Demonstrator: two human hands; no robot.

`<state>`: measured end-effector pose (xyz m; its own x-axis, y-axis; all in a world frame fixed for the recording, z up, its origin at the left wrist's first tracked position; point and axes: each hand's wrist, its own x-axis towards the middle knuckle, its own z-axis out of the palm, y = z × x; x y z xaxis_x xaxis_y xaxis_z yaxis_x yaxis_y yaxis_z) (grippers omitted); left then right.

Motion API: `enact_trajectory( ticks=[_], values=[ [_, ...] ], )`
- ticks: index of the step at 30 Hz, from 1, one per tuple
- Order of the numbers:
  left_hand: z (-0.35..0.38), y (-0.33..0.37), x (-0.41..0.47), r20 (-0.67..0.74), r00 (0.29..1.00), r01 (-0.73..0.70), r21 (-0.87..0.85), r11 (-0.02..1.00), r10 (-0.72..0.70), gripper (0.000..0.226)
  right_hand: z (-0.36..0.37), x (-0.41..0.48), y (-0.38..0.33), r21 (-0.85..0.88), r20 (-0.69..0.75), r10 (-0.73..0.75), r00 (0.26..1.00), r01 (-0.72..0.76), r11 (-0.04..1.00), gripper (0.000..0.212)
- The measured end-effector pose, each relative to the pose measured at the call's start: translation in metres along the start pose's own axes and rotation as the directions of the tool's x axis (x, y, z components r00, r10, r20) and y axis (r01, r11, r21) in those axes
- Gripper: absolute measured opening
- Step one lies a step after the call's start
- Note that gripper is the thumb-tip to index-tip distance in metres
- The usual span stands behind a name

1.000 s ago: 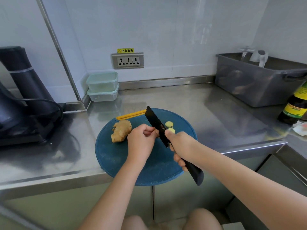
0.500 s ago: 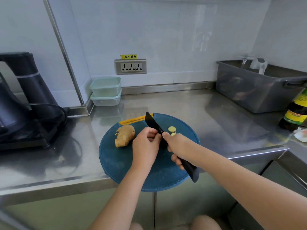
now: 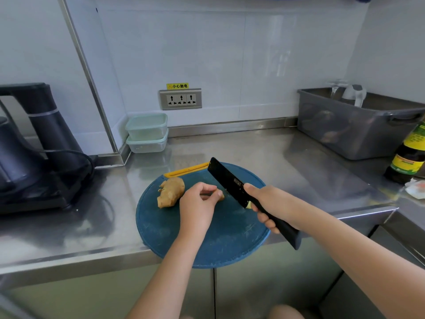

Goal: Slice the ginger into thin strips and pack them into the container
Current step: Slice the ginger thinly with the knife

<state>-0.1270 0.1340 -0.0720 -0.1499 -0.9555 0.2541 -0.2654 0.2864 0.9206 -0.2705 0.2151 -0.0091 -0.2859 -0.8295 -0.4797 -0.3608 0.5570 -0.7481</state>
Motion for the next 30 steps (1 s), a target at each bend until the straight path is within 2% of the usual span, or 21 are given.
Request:
enact_trajectory(
  ticks=[8, 19, 30],
  values=[
    [0.0010, -0.0020, 0.0014, 0.001, 1.000, 0.003, -0.044, 0.999, -0.002, 0.008, 0.0059, 0.0013, 0.0022, -0.002, 0.017, -0.164, 0.986, 0.164, 0.986, 0.054],
    [0.0012, -0.0029, 0.0015, 0.005, 1.000, 0.015, -0.037, 0.999, -0.015, 0.012, 0.0012, -0.0031, 0.0065, -0.055, 0.038, -0.235, 0.971, 0.237, 0.970, 0.052],
    [0.0019, -0.0045, 0.0033, -0.001, 1.000, 0.018, -0.027, 0.999, -0.018, 0.016, -0.0035, -0.0029, 0.0099, -0.070, 0.053, -0.246, 0.968, 0.250, 0.966, 0.053]
  ],
)
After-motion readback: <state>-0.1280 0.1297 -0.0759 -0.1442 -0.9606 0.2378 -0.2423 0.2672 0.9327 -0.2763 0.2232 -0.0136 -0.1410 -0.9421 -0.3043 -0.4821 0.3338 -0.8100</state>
